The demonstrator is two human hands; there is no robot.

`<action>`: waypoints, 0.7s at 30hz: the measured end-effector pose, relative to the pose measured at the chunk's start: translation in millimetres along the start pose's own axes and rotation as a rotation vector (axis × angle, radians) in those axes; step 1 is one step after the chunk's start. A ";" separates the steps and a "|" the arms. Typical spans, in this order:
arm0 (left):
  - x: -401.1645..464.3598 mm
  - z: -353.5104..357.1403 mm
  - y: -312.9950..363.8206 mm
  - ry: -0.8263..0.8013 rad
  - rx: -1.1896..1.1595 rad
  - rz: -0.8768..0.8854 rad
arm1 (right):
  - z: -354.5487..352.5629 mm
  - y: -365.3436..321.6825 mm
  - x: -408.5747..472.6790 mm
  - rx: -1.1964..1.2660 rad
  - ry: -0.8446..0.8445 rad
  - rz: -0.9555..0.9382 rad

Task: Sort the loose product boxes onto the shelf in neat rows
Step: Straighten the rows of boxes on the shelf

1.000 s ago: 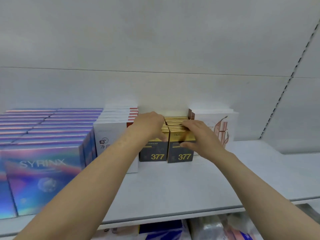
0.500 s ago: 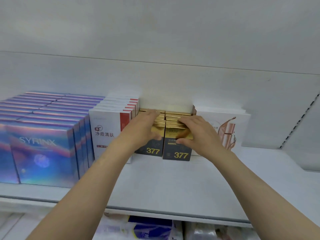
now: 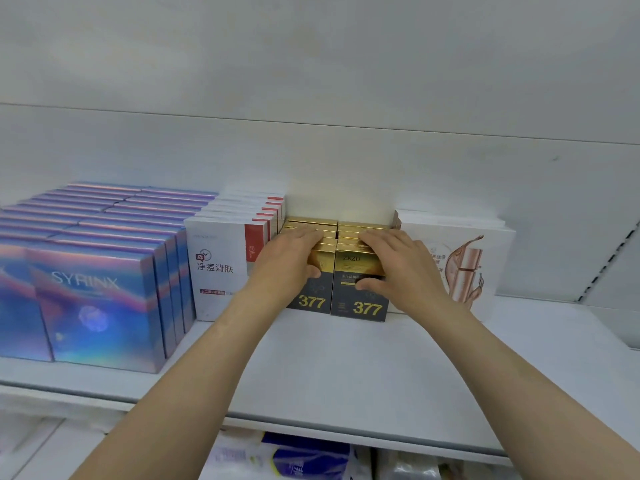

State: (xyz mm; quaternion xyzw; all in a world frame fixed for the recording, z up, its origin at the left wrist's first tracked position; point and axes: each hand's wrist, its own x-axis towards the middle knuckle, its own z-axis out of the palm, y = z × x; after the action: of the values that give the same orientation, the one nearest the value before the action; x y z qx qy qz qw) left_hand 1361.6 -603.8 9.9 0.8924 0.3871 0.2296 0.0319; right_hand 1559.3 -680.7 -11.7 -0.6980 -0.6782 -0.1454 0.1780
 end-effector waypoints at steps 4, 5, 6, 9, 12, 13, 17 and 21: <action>2.4 3.0 -1.8 0.009 -0.004 -0.013 | 1.7 -2.5 0.2 -0.024 0.010 0.013; 3.0 3.7 -2.1 0.010 0.000 -0.015 | 2.0 -3.7 0.1 -0.030 0.017 0.018; 3.2 4.8 -2.2 0.011 0.006 -0.016 | 2.1 -5.1 0.0 -0.036 0.021 0.026; 1.6 7.3 -1.5 0.020 0.046 -0.002 | 1.2 -9.4 -1.9 -0.056 0.020 0.039; 1.4 7.1 -2.0 -0.003 0.080 0.016 | -3.3 -10.9 -4.9 -0.037 0.004 0.024; 2.2 5.9 -2.1 -0.017 0.079 0.022 | -7.0 -10.8 -6.6 -0.011 0.005 0.016; 6.0 -3.5 3.5 -0.091 -0.040 0.009 | -30.5 -4.2 -15.0 0.141 0.097 0.040; 17.1 -18.8 35.4 -0.054 -0.269 0.011 | -62.7 24.0 -25.0 0.281 0.299 0.205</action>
State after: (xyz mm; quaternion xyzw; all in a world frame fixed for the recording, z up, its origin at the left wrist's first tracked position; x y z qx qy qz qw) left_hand 1387.5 -618.7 41.6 0.8880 0.3470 0.2556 0.1603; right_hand 1584.8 -731.4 32.0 -0.7022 -0.5834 -0.1324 0.3860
